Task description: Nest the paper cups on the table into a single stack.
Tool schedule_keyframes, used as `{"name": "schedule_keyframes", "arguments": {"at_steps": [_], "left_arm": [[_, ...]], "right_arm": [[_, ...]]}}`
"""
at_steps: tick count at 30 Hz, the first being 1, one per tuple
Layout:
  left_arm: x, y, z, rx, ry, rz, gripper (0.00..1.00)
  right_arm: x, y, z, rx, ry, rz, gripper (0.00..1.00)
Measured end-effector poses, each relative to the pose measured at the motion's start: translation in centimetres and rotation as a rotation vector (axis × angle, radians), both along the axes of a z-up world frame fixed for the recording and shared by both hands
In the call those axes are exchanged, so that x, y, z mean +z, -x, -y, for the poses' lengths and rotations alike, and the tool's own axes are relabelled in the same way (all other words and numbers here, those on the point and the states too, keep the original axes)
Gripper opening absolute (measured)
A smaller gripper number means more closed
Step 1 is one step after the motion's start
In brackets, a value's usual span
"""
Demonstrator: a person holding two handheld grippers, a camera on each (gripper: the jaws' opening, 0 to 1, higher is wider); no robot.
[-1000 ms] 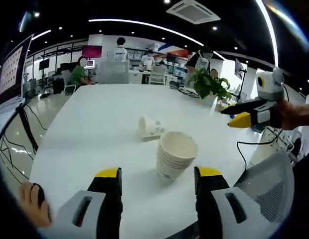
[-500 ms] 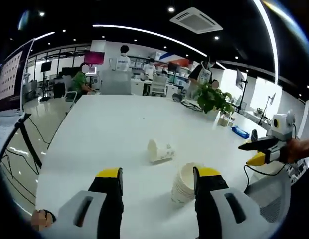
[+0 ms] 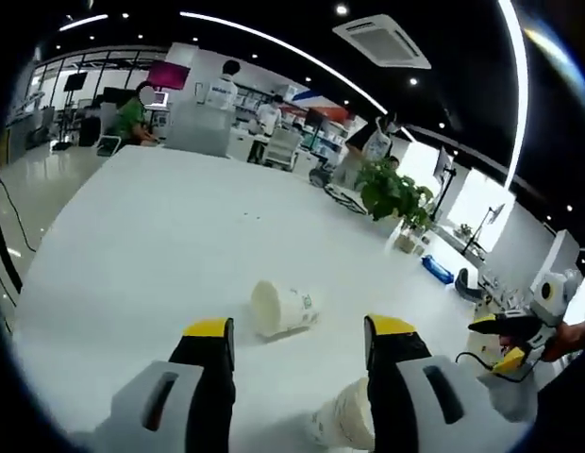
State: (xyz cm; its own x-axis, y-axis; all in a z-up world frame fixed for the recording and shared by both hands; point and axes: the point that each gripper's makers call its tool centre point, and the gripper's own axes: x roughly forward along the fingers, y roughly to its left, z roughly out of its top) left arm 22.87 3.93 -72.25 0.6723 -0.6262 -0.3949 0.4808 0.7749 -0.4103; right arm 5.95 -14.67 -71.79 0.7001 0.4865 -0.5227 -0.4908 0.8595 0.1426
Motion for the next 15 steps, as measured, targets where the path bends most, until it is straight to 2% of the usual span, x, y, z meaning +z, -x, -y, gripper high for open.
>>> {"name": "schedule_keyframes", "arguments": {"at_steps": [3,6,12,15], "left_arm": [[-1.2,-0.9,0.6,-0.01,-0.007,-0.022,0.53],[-1.5,-0.8,0.8,-0.016,-0.014,-0.039,0.53],[-3.9,-2.3,2.1,-0.043,-0.036,-0.084,0.5],[-4.3,-3.0,2.8,-0.053,-0.033,-0.095,0.49]], "right_arm": [[-0.1,0.2,0.4,-0.017,-0.011,-0.009,0.62],[-0.1,0.5,0.5,-0.023,-0.005,-0.01,0.62],[-0.2,0.6,0.9,-0.039,-0.016,-0.019,0.63],[-0.2,0.7,0.9,-0.045,-0.025,-0.022,0.64]]}}
